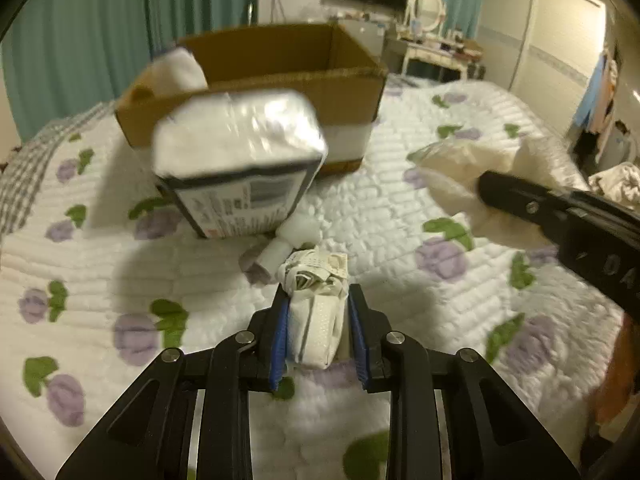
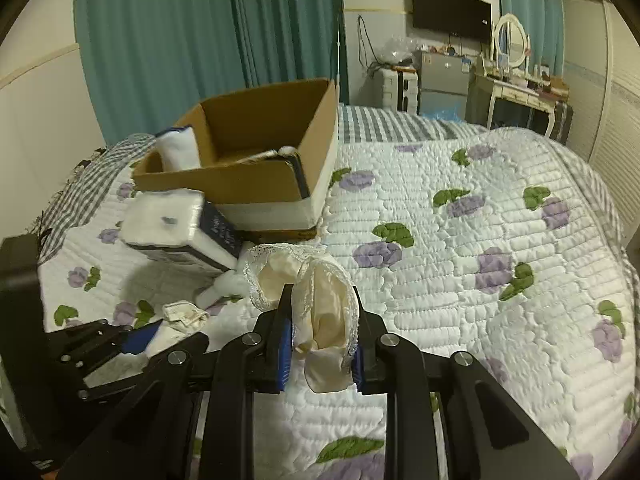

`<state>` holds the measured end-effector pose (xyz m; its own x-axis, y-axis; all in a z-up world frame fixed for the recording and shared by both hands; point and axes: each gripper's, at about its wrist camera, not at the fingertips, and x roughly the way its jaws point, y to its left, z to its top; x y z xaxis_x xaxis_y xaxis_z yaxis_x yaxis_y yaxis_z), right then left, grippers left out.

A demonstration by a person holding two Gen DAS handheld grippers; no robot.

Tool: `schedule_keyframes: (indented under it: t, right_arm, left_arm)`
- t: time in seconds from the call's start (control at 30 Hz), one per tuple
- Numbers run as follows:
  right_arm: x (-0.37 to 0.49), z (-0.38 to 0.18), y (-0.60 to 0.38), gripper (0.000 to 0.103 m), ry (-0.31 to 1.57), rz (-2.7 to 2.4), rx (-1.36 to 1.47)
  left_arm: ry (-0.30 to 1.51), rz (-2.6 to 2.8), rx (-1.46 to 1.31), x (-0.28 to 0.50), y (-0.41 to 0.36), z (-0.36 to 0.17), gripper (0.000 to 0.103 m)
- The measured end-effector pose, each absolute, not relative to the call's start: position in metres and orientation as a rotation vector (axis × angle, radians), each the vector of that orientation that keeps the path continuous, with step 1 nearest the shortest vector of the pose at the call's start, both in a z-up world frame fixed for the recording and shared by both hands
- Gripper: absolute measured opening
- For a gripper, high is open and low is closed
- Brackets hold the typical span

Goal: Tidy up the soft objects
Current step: 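Carry the lace cloth and white cloth into the box and release both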

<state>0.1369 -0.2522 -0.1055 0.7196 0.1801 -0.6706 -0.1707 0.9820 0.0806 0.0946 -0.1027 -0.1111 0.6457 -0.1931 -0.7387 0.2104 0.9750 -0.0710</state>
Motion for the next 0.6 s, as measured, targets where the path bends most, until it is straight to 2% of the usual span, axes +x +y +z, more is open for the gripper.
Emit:
schedule_keyframes:
  t: [0.33, 0.6]
  right_arm:
    - [0.095, -0.038, -0.229, 0.022, 0.609, 0.215, -0.022]
    - [0.102, 0.026, -0.211, 0.022, 0.504, 0.263, -0.045]
  left_arm:
    - [0.668, -0.220, 0.077, 0.058, -0.088, -0.024, 0.026]
    - [0.537, -0.214, 0.121, 0.084, -0.080, 0.040, 0.027]
